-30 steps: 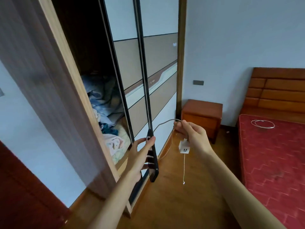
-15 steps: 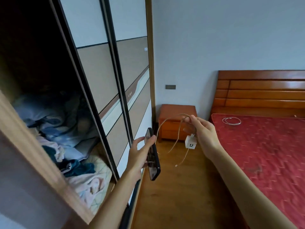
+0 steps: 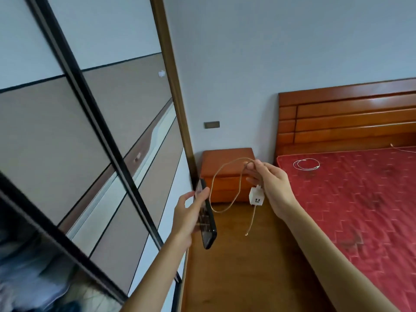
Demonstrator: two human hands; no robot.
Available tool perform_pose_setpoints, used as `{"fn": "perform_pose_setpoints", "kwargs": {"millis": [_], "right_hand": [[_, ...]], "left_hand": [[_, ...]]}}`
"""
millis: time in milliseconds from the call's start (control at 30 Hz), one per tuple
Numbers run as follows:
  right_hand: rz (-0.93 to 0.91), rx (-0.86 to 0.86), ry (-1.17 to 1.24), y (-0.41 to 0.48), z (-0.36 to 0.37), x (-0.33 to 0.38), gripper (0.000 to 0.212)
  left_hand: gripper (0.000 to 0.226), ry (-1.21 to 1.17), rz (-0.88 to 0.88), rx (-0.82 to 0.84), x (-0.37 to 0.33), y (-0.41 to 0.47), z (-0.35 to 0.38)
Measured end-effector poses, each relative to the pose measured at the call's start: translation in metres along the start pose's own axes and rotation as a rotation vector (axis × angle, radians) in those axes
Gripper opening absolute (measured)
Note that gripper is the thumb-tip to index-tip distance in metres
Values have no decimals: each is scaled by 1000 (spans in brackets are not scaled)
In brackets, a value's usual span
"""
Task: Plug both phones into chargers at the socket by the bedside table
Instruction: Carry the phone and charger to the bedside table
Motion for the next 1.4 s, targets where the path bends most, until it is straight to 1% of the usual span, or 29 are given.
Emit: {"fn": "perform_pose_setpoints", "kwargs": {"millis": [67,133,300,400,500,600,667,733,967,1133,1400], "right_hand": [[-3,-9,-2,28,-15,3,30],[-1,-24,-6,53,-27,5,30],[1,-36,-28,109,-45,1,30],[22,-47,-33,140,-56,-8,29],[30,-67,-36,173,-67,-20,30],[37,-84,-48,209,-76,-35,31],[44,-99,-53,238,-79,-44,30],[49,-122,-56,272,-79,-52,30],[63,-134,-105,400,-66,-65,34],[62,-138,-92,479,-66,-74,32],[111,-124,-99,590,-76,-107,30]], "left_hand": [[68,-3,1,4,-13,31,12],[66,-2,-7,14,-24,58,23],[88,29,-42,57,-39,111,44],[90,43,-48,68,-47,147,49],[86,41,-58,78,-53,189,51],[72,40,-64,107,-56,235,50],[66,26,-61,128,-59,267,47],[65,26,-48,151,-64,301,42],[75,-5,-31,176,-101,429,14],[65,-39,-53,183,-116,507,-9],[63,-87,-109,162,-124,612,-27]]}}
Point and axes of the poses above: each hand's wrist, its own y-axis towards the middle knuckle, its own z-axis out of the palm, x = y × z, the point moved 1 cm from there along y, towards the middle knuckle, and after that the axes turned 15 degrees about x, right-handed, at the moved point
